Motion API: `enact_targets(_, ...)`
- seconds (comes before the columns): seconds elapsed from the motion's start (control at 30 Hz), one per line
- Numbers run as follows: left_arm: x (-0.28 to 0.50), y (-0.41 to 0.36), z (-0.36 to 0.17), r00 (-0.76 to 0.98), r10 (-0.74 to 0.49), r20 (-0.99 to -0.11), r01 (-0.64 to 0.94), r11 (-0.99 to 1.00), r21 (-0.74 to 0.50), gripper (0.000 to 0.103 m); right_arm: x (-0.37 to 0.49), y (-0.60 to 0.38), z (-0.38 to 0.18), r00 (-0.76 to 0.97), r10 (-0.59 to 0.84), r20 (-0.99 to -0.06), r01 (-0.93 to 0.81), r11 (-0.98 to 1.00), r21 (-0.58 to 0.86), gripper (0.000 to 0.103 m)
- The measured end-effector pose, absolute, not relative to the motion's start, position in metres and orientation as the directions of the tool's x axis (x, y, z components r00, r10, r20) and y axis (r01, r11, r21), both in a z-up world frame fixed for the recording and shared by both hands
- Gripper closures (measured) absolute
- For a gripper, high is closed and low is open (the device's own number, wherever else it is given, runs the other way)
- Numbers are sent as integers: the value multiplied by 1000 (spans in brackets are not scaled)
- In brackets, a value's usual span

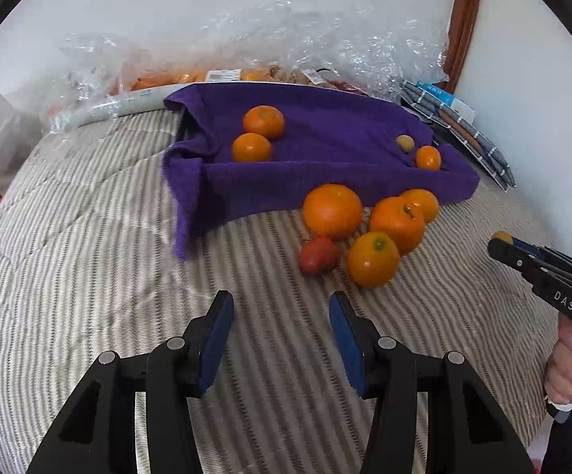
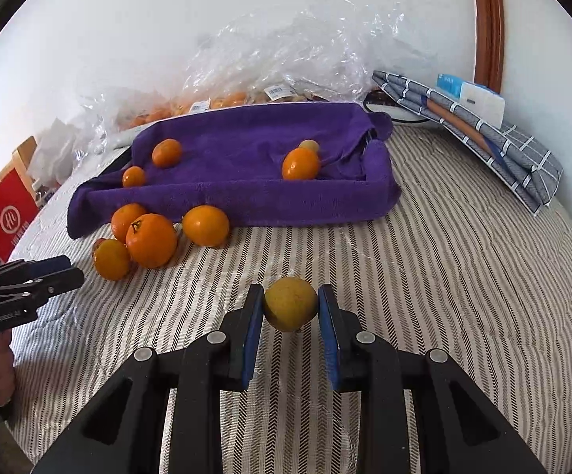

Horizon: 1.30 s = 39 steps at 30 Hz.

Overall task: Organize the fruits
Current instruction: 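Grasp a small red fruit with the left gripper while the right gripper holds the yellow fruit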

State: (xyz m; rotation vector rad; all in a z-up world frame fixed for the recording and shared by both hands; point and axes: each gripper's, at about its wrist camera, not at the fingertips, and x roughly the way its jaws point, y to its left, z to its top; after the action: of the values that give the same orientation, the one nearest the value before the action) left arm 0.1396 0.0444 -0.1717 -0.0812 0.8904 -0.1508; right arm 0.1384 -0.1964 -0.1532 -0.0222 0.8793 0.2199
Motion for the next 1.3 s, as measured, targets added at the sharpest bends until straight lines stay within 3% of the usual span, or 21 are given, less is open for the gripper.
enact_targets(0.3,161,25,-173,620,-113,-777,88,993,-74,56,138,-203,-155,600,251,-759,-214,965,150,75)
enact_targets(0.5,168,26,-172,625,-114,-772,60,993,-99,56,138,-207,-154,600,278,-750,-213,959,185,75)
enact_targets(0.57,168,28,-172,627,-131,-768,62,991,-118,68,137,-208,-154,604,273,-749,-201,961,188,75)
enact_targets(0.7,170,30,-172,628,-177,-758,72,983,-170,79,138,-210,-155,606,256,-753,-178,966,186,75)
enact_targets(1.0,158,58,-167,697,-282,-660,58,939,-340,80,138,-209,-155,605,252,-755,-184,967,175,75)
enact_targets(1.3,150,59,-158,753,-282,-595,72,934,-351,80,135,-208,-153,621,254,-742,-194,966,168,75)
